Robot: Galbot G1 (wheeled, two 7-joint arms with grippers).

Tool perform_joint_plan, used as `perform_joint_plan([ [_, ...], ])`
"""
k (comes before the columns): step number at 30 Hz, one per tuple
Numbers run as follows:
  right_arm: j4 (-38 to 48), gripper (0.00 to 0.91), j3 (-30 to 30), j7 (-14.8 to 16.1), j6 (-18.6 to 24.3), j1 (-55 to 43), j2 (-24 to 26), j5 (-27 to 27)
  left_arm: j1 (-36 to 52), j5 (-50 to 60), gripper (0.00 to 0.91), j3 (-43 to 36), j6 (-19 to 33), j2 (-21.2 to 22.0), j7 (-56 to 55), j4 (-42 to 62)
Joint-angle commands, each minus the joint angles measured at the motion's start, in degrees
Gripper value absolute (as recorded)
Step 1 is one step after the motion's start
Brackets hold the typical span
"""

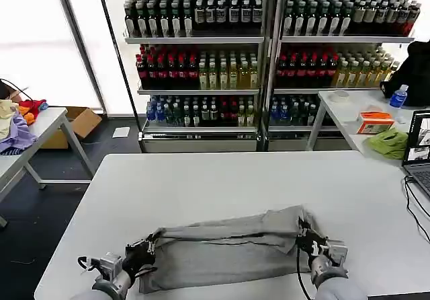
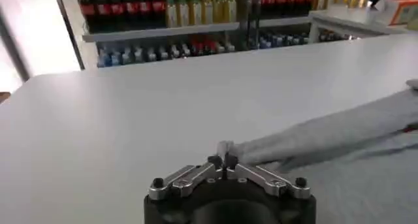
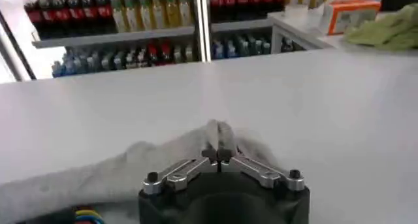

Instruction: Fold and organize the clothes.

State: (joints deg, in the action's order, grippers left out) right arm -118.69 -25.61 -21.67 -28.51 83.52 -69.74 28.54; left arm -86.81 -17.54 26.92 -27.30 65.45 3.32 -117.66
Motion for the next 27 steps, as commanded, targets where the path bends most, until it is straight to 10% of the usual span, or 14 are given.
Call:
perform_joint_plan([
  [1, -0.8, 0.000, -0.5, -0.8, 1.2, 4.8, -0.4, -2.4, -2.5, 3.5, 0.071, -0.1, 0.6, 0.8, 0.5, -1.5],
  [2, -0.6, 0.000, -0.5, -0.8, 1.2, 4.8, -0.3, -2.5, -2.5, 4.3, 0.846, -0.2, 0.8, 1.0, 0.1, -1.5],
  [3, -0.4, 0.000, -0.5, -0.7, 1.2, 4.8, -0.3, -2.7, -2.4, 5.0, 0.907, -0.2, 0.6, 1.1, -0.2, -1.6],
  [12, -3.6, 0.020, -1.1, -0.8, 2.3, 6.8, -0.2, -4.7, -2.2, 6.5, 0.907, 0.1, 0.0, 2.1, 0.1, -4.2],
  [13, -3.8, 0.181, -1.1, -0.6, 2.5, 6.9, -0.3, -6.0, -2.1, 6.8, 0.907, 0.2, 0.0, 2.3, 0.1, -4.2],
  [14, -3.9, 0.907, -1.0, -0.5, 2.6, 6.9, -0.4, -7.2, -2.1, 7.0, 0.907, 0.2, 0.0, 2.5, 0.0, -4.4],
  [27, -13.3, 0.907, -7.0, -0.7, 6.7, 11.7, 0.8, -10.1, -3.4, 5.5, 0.907, 1.6, -0.5, 9.2, -8.5, -7.6],
])
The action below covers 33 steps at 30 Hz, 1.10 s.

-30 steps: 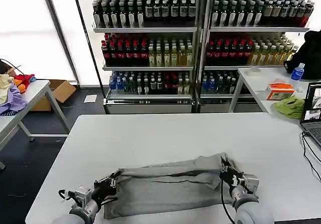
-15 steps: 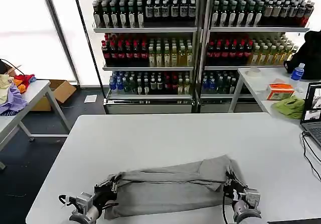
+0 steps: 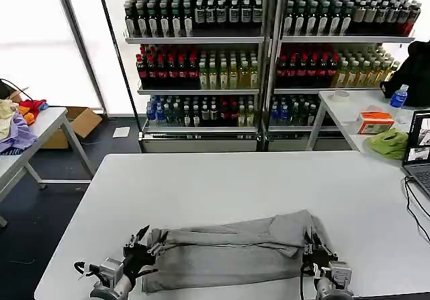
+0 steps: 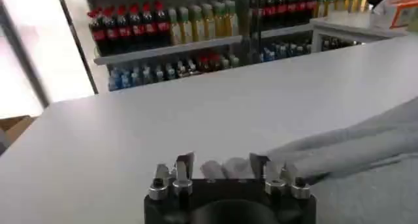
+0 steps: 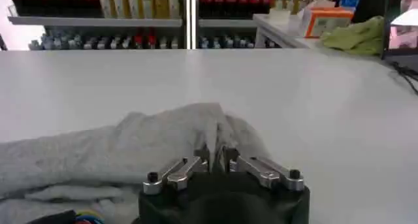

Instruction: Fold and organize the clothes.

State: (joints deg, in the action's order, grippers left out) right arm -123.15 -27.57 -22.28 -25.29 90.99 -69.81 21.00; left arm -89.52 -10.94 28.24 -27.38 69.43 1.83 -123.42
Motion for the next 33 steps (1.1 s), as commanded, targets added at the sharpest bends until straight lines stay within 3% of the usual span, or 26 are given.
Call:
perform_joint_plan([
  [1, -10.7, 0.907, -6.0, 0.3, 3.4, 4.4, 1.2, -2.3, -0.8, -2.1, 0.907, 0.2, -1.1, 6.4, -7.5, -2.0],
  [7, -12.3, 0.907, -5.7, -0.3, 1.4, 0.5, 0.1, -1.7, -0.9, -3.4, 0.907, -0.8, -1.2, 11.0, -8.4, -1.9],
  [20, -11.2, 0.907, -4.8, 0.0, 2.0, -0.2, 1.1, -0.9, -1.6, -2.6, 0.907, -1.2, 0.5, 14.4, -8.1, 3.4],
  [22, -11.3, 0.907, -4.8, -0.1, 1.9, -0.3, 1.3, -0.8, -1.7, -2.5, 0.675, -1.2, 0.7, 14.5, -8.0, 3.6],
  [23, -11.4, 0.907, -4.8, -0.1, 1.9, -0.3, 1.3, -0.8, -1.8, -2.5, 0.202, -1.2, 0.7, 14.5, -8.0, 3.8],
  [24, -11.4, 0.907, -4.7, -0.1, 1.9, -0.4, 1.3, -0.7, -2.0, -2.3, 0.010, -1.2, 1.1, 14.4, -7.6, 4.2],
  [33, -11.4, 0.907, -5.8, -0.2, 1.5, -1.6, 2.1, 1.4, -2.9, -0.3, 0.010, -1.0, 2.4, 14.4, -4.6, 7.9],
])
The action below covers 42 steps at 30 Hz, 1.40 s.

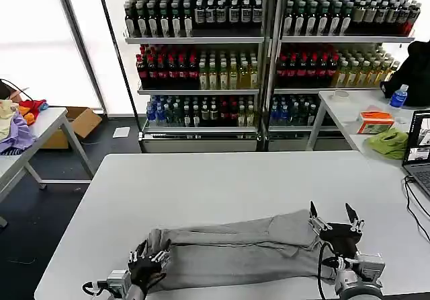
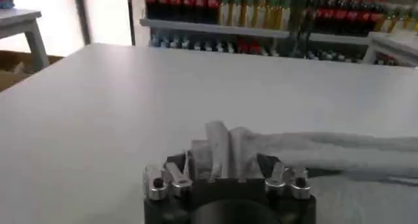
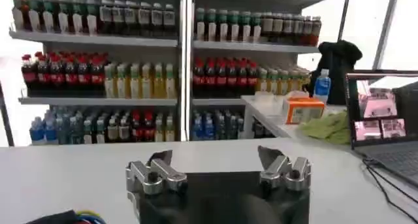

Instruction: Fold and organize the clothes.

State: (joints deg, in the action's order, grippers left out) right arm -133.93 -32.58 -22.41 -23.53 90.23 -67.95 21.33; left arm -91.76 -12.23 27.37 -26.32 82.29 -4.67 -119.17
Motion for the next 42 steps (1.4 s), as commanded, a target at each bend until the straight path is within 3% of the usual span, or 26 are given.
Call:
perform_joint_plan([
  [1, -0.6, 0.907, -0.8, -0.2, -0.5, -1.1, 0.2, 1.3, -0.7, 1.0, 0.010, -0.1, 1.6, 1.7, 2.2, 3.5],
  [11, -0.3, 0.907, -0.9, -0.7, -0.7, -2.2, 0.3, 1.9, -0.2, 1.4, 0.000, 1.3, 4.6, 1.5, 2.4, 2.6],
  [17, 0.2, 0.907, -0.8, -1.2, -1.3, -3.7, 0.6, 2.4, 1.8, -2.0, 0.000, 8.5, 4.1, -0.8, 2.4, -0.5],
  [22, 0.2, 0.907, 0.3, -1.5, -2.0, -5.2, 0.5, 2.4, 5.5, -11.1, 0.000, 29.6, 1.1, -11.6, 2.4, -1.4],
  [24, 0.2, 0.907, 0.8, -1.6, -2.3, -5.9, 0.4, 2.3, 5.6, -14.3, 0.000, 39.6, 0.8, -21.9, 3.5, 2.6],
  [25, 0.3, 0.907, 1.2, -1.4, -2.3, -6.2, 0.4, 2.2, 5.6, -14.2, 0.000, 41.6, 0.9, -23.1, 4.1, 3.9],
  [26, 0.2, 0.907, 1.7, -1.4, -2.3, -6.4, 0.4, 2.1, 5.4, -15.5, 0.000, 46.2, 0.8, -27.6, 5.0, 6.7],
  [30, 0.1, 0.907, 2.8, -1.5, -2.5, -6.9, 0.0, 1.6, 4.0, -18.1, 0.000, 51.2, 0.1, -33.6, 6.3, 9.6],
  [34, -0.1, 0.907, 3.6, -1.9, -2.6, -6.8, -0.6, 0.9, 3.2, -14.4, 0.000, 45.8, -0.2, -32.2, 7.2, 4.6],
  [37, -1.0, 0.907, 2.8, -1.9, -2.7, -5.8, -0.9, 0.9, 4.2, -12.5, 0.000, 37.1, -1.5, -27.8, 7.1, -1.2],
  [42, -2.8, 0.907, 0.3, -2.0, -2.7, -2.7, -1.8, 0.7, 3.9, -8.4, 0.000, 21.7, -1.8, -13.1, 6.5, -5.3],
])
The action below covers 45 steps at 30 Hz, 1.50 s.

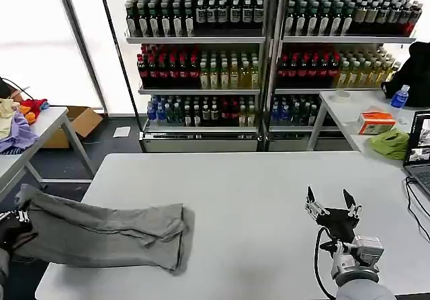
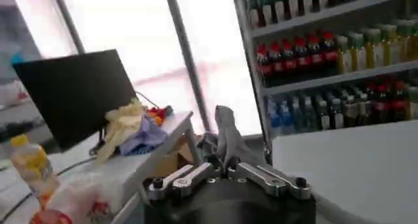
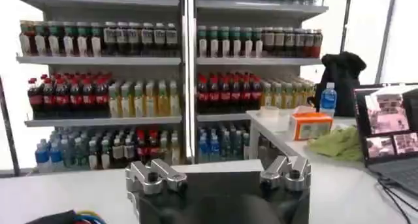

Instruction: Fold and organize the clothes.

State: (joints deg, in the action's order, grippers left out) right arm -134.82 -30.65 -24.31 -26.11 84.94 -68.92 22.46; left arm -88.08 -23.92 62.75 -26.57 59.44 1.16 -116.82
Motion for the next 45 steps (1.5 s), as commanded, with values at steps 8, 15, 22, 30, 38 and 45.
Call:
perform_joint_plan([
  [8, -2.6, 0.907, -4.4, 0.4, 1.7, 7.6, -2.9, -0.9, 3.0, 10.0, 0.000, -34.8, -2.7, 18.1, -2.6, -4.8],
  [15, -3.2, 0.907, -4.5, 0.7, 2.2, 9.2, -4.3, -2.3, 5.7, 9.1, 0.000, -40.7, -4.2, 19.9, -4.9, -4.6],
  [22, -4.1, 0.907, -3.3, 0.7, 2.4, 10.8, -5.8, -4.8, 8.3, 6.7, 0.000, -42.4, -5.6, 18.0, -5.6, -4.6],
  [30, -5.2, 0.907, -1.7, 0.6, 2.4, 12.2, -7.2, -7.1, 9.0, 6.8, 0.000, -43.5, -5.3, 17.5, -5.5, -3.2],
  [38, -5.6, 0.907, -1.4, 0.5, 2.5, 12.9, -7.4, -7.5, 11.6, 7.8, 0.000, -42.5, -4.3, 17.3, -4.6, 0.1],
  [45, -5.3, 0.907, -0.3, 0.4, 2.0, 11.8, -7.0, -7.4, 10.0, 11.0, 0.907, -43.9, -0.3, 17.6, -0.8, 3.5],
])
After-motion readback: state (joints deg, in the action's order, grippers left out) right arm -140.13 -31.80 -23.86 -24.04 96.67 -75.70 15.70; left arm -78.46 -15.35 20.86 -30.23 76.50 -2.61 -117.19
